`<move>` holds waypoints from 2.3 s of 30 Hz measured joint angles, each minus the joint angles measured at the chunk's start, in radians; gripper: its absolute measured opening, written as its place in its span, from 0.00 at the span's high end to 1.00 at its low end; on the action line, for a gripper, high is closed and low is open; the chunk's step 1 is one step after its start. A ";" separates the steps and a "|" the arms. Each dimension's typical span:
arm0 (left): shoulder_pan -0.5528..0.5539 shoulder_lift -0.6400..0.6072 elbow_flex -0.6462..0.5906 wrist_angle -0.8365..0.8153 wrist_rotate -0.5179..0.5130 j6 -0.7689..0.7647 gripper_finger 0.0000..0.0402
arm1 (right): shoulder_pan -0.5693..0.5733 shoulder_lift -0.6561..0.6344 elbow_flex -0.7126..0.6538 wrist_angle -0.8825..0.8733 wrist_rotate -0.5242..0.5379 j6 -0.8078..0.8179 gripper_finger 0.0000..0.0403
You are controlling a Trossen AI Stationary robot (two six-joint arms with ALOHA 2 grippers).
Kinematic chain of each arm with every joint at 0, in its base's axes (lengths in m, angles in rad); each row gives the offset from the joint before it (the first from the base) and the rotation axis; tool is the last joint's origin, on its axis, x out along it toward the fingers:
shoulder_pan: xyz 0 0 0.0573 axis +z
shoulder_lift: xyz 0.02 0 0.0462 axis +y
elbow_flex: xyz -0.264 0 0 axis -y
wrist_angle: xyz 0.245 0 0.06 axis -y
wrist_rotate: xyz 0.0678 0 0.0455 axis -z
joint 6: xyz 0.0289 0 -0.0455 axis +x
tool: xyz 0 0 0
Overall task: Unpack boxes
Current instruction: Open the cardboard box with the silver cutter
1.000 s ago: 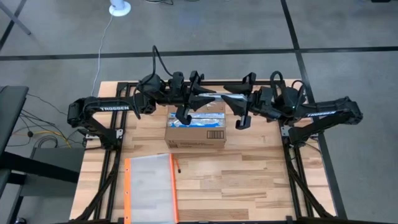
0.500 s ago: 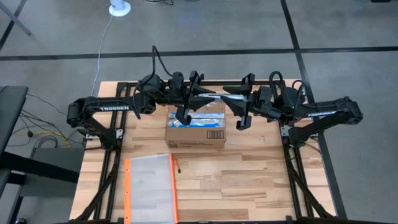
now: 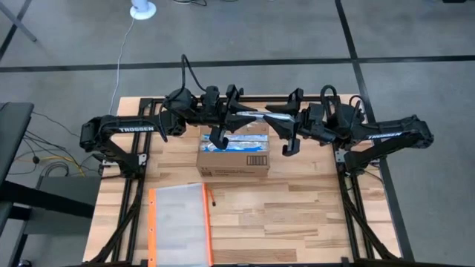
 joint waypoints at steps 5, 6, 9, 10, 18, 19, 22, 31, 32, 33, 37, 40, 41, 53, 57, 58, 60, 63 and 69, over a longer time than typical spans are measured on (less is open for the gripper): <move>0.000 0.000 0.000 0.002 -0.012 0.012 0.85 | 0.000 0.000 0.000 -0.003 0.004 -0.002 0.84; 0.001 0.000 0.000 0.003 -0.012 0.013 0.85 | 0.000 0.000 0.000 -0.003 0.005 -0.005 0.85; 0.001 0.000 0.000 0.001 -0.011 0.019 0.85 | 0.000 0.000 0.000 -0.003 0.008 -0.011 0.85; 0.001 0.000 0.000 -0.001 -0.010 0.019 0.84 | 0.000 0.000 0.000 -0.003 0.008 -0.017 0.85; -0.003 -0.010 0.003 -0.158 -0.011 0.016 0.62 | -0.014 -0.054 -0.007 -0.156 0.008 -0.080 0.85; -0.003 -0.019 0.003 -0.211 -0.012 0.019 0.61 | -0.019 -0.068 -0.008 -0.195 0.008 -0.078 0.85; -0.002 -0.044 0.003 -0.353 -0.017 0.041 0.61 | -0.029 -0.101 -0.008 -0.304 0.005 -0.061 0.85; -0.029 -0.180 0.001 -0.991 -0.223 0.137 0.60 | -0.079 -0.081 -0.003 -0.450 -0.019 -0.065 0.85; -0.033 -0.190 -0.001 -1.058 -0.253 0.145 0.60 | -0.091 -0.070 -0.002 -0.459 -0.025 -0.064 0.85; -0.034 -0.199 -0.008 -1.118 -0.270 0.149 0.60 | -0.106 -0.056 -0.002 -0.466 -0.028 -0.064 0.85; -0.027 -0.209 -0.075 -1.250 -0.311 0.167 0.60 | -0.168 0.017 -0.002 -0.487 -0.164 -0.044 0.85; -0.010 -0.209 -0.144 -1.256 -0.306 0.238 0.60 | -0.215 0.077 -0.002 -0.451 -0.235 -0.023 0.85; 0.002 -0.209 -0.171 -1.255 -0.306 0.261 0.60 | -0.227 0.097 -0.002 -0.448 -0.239 -0.022 0.85; 0.156 -0.301 -0.354 -1.320 -0.295 0.367 0.60 | -0.249 0.317 0.028 -0.340 -0.313 0.052 0.85; 0.197 -0.339 -0.369 -1.296 -0.291 0.409 0.60 | -0.250 0.389 0.083 -0.322 -0.376 0.048 0.85; 0.207 -0.342 -0.369 -1.267 -0.293 0.416 0.60 | -0.248 0.403 0.097 -0.320 -0.378 0.045 0.85; 0.219 -0.347 -0.369 -1.236 -0.274 0.438 0.60 | -0.249 0.433 0.127 -0.324 -0.379 0.026 0.85; 0.232 -0.331 -0.369 -1.229 -0.236 0.481 0.60 | -0.262 0.460 0.174 -0.317 -0.380 0.025 0.85; 0.252 -0.265 -0.369 -1.313 -0.173 0.534 0.60 | -0.278 0.512 0.193 -0.335 -0.379 0.047 0.85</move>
